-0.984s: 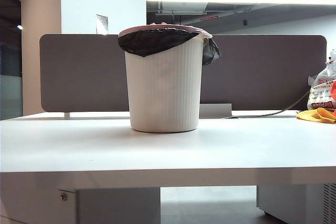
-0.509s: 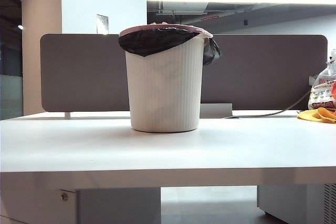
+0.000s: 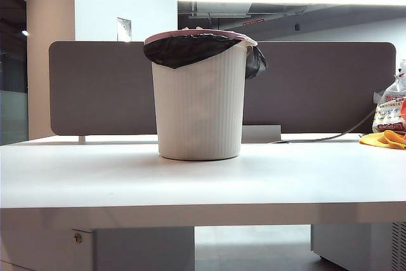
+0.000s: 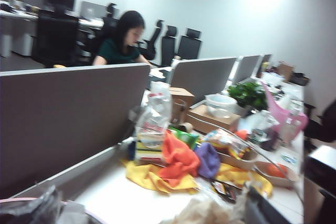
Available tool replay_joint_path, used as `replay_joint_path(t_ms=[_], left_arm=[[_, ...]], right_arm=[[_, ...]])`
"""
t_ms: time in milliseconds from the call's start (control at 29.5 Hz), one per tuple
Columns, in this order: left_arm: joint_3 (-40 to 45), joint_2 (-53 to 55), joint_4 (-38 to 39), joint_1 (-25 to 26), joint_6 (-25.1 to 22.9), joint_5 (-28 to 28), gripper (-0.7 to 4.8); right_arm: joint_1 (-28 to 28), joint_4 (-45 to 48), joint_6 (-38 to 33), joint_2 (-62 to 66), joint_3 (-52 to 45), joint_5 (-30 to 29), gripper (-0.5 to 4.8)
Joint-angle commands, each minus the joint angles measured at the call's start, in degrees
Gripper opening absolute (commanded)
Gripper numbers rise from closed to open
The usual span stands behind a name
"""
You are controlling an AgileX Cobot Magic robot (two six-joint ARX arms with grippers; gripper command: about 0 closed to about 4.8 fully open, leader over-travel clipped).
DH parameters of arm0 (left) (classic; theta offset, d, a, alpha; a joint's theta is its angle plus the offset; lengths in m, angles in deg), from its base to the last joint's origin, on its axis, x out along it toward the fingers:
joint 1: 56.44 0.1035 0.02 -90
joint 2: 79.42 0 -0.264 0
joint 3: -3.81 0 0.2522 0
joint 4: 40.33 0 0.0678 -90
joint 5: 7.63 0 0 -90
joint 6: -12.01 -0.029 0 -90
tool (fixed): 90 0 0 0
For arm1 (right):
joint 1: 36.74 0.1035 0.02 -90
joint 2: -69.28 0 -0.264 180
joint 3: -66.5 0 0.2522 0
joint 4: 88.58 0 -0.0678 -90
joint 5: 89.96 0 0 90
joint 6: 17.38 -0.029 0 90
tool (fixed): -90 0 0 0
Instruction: Pick up all the trash on the table and put it in the trash can.
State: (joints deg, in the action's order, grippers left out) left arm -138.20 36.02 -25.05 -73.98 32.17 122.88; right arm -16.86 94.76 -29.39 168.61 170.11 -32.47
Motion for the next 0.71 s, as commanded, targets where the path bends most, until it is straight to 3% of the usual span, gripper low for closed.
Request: replay_joint_path(t_ms=[34,238,305,373,441,509,543,713], left_arm=[[-0.1,-0.3,-0.6,0.0,0.3,3.6,4.79],[-0.1,-0.3,-0.6,0.0,2.2,4.8,4.79],[-0.1,-0.3,-0.6,0.0,2.6,4.7,4.79],[-0.1,-0.3,-0.6,0.0,2.6,4.7,4.79],[-0.1,-0.3,-0.6,0.0,2.6,4.6,4.79],[-0.1,-0.3,-0.6,0.0,2.6,4.1,4.79],[-0.1,-0.3,-0.6,0.0,2.5,4.0,4.79],[-0.2,-0.3,-0.9,0.0,2.3,0.9,4.79]], right_arm=[[0.4,1.2,-0.5,1.0,1.6,-0.2,4.40],[0.5,1.5,-0.5,3.8,5.7,1.6,4.12],[0.5,1.4,-0.6,4.9,7.1,2.0,3.68],[0.5,1.3,-0.7,5.5,7.6,2.6,2.74],[0.5,1.0,-0.6,5.9,7.8,3.9,1.25],[0.5,1.1,-0.5,5.9,7.8,5.6,0.12],[0.5,1.1,-0.3,5.9,7.8,6.8,-0.08],[0.3,1.2,0.1,6.2,8.2,13.6,-0.07]])
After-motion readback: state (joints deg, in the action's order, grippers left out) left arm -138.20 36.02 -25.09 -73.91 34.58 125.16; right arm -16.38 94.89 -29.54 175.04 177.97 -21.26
